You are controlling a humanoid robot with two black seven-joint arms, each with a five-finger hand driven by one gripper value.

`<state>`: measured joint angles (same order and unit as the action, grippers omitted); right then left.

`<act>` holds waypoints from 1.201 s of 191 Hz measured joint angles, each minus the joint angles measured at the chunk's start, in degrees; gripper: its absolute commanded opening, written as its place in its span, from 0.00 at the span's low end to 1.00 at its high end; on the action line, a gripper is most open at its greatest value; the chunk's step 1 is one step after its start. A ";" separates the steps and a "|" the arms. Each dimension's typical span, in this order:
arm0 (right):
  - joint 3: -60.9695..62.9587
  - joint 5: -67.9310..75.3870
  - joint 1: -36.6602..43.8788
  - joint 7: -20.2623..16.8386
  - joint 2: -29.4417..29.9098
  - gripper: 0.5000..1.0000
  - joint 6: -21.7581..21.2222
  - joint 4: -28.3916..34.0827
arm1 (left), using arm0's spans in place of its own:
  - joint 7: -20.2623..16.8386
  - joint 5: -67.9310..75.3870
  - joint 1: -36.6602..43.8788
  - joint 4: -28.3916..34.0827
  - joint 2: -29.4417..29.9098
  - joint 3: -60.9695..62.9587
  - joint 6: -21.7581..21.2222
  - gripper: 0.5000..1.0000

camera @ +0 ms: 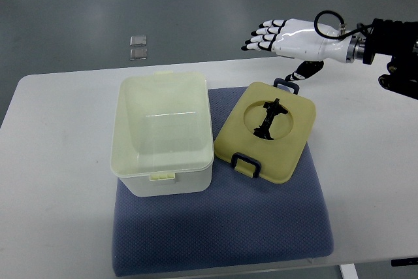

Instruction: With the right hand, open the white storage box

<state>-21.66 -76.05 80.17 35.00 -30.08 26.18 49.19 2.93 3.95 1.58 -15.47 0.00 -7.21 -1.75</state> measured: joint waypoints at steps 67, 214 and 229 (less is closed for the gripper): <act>39.71 40.06 -8.42 -10.88 2.78 0.86 -11.11 -0.10 | 0.00 0.00 0.00 -1.03 0.00 0.05 0.01 1.00; 72.70 92.49 -36.71 -21.48 17.23 0.87 -47.54 -8.98 | 0.01 0.00 -0.01 -1.28 0.00 0.09 -0.01 1.00; 72.76 92.49 -36.96 -21.25 18.12 0.87 -48.06 -10.37 | 0.02 0.00 -0.01 -1.31 0.00 0.09 -0.01 1.00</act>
<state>51.09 16.44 43.21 13.75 -11.96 -21.88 38.82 2.95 3.95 1.58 -16.78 0.00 -7.11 -1.76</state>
